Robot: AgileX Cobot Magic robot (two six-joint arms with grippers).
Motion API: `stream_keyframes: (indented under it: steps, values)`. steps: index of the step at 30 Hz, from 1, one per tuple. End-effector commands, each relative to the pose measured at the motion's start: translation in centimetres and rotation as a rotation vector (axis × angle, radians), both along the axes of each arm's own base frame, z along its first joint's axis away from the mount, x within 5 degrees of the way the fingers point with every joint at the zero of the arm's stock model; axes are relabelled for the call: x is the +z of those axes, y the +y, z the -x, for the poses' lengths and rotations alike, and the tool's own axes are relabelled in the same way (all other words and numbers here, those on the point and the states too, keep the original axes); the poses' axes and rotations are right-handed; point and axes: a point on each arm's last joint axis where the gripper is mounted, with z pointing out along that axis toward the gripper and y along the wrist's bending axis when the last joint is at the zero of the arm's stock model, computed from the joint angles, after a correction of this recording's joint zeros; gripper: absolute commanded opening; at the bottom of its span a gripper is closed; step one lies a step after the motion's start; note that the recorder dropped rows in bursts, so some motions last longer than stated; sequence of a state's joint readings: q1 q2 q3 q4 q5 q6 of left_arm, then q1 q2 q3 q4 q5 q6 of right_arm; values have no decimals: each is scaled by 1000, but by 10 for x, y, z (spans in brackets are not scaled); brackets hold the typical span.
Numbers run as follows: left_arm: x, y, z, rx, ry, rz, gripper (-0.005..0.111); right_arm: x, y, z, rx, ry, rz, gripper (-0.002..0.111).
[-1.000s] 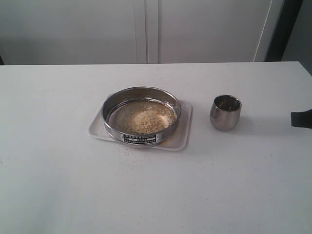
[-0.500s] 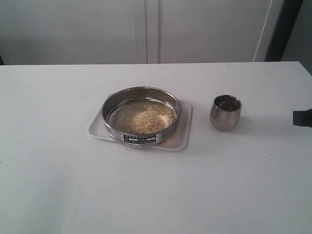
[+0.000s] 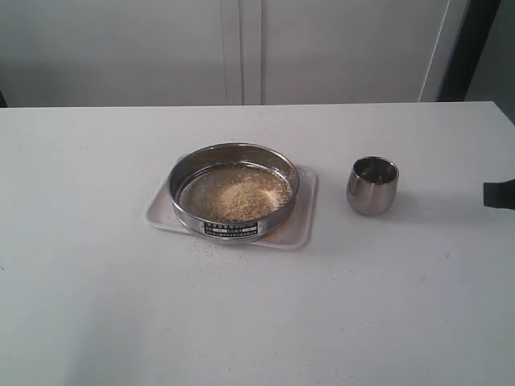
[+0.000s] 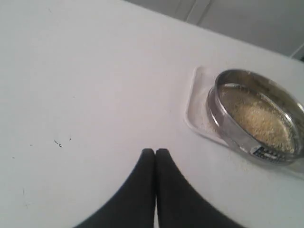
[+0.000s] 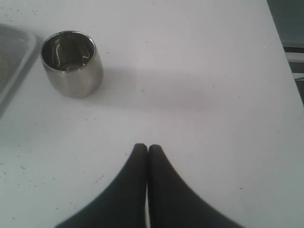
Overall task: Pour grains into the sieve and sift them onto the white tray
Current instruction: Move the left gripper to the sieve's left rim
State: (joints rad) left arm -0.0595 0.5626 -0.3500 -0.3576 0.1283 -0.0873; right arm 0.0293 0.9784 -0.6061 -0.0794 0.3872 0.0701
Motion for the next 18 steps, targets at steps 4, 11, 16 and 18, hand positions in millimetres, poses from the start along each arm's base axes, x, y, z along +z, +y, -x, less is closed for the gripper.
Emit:
stream_keyframes:
  steps: [4, 11, 16, 18]
  values:
    - [25, -10, -40, -196, 191, -156, 0, 1, -2, 1, -13, -15, -7, 0]
    - [53, -25, -108, -419, 286, -232, 0, 1, -2, 1, -13, -15, -7, 0]
    - [49, -51, -154, -555, 326, -266, 0, 1, -2, 1, -13, -15, -7, 0]
    - [45, -69, -171, -611, 341, -276, 0, 1, -2, 1, -13, -15, -7, 0]
